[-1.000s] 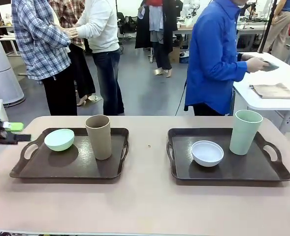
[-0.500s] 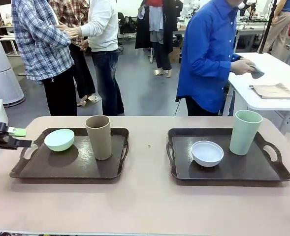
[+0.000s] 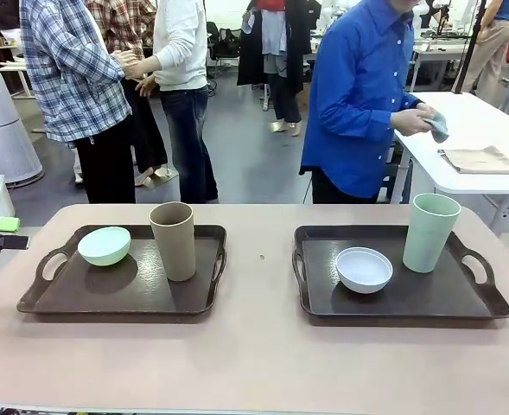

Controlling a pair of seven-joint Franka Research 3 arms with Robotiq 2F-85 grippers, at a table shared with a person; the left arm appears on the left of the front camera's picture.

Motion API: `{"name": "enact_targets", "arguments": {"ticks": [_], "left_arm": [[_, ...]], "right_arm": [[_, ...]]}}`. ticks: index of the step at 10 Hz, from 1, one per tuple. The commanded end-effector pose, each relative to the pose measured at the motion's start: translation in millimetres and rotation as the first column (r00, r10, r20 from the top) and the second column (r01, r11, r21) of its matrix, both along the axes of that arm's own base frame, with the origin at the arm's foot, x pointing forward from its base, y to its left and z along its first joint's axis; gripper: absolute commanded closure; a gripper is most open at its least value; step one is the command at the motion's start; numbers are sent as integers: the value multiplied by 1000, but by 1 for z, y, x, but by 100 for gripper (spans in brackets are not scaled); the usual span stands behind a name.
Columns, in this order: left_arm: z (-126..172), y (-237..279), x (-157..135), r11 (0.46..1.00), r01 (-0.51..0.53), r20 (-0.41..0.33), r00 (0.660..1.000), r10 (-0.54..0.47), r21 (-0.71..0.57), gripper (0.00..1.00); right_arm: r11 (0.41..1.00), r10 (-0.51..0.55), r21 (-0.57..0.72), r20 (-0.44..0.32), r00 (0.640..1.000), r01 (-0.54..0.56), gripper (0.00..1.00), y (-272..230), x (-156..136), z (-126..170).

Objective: Set up a tray with a mat and arrange the tableware.
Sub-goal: Pick up the Picnic Bowl and Reusable plastic cup from the Handle tray in front of the human's position and hold them in the air.

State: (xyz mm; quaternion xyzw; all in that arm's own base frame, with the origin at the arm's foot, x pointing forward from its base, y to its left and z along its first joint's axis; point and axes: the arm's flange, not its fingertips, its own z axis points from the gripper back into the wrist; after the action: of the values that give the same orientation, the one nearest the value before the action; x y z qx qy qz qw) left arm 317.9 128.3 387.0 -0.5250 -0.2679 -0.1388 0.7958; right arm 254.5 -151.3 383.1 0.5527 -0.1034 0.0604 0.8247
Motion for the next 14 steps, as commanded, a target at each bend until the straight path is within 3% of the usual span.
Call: {"name": "enact_targets", "arguments": {"ticks": [1, 14], "left_arm": [[-1, -1, 1, 1000, 2, -1, 1000, -2, -9, 0], [-1, -1, 1, 1000, 2, -1, 1000, -2, -9, 0]], "right_arm": [[1000, -7, 7, -3, 1000, 7, 0, -1, -1, 0], [1000, -7, 7, -3, 1000, 7, 0, -1, -1, 0]]}}
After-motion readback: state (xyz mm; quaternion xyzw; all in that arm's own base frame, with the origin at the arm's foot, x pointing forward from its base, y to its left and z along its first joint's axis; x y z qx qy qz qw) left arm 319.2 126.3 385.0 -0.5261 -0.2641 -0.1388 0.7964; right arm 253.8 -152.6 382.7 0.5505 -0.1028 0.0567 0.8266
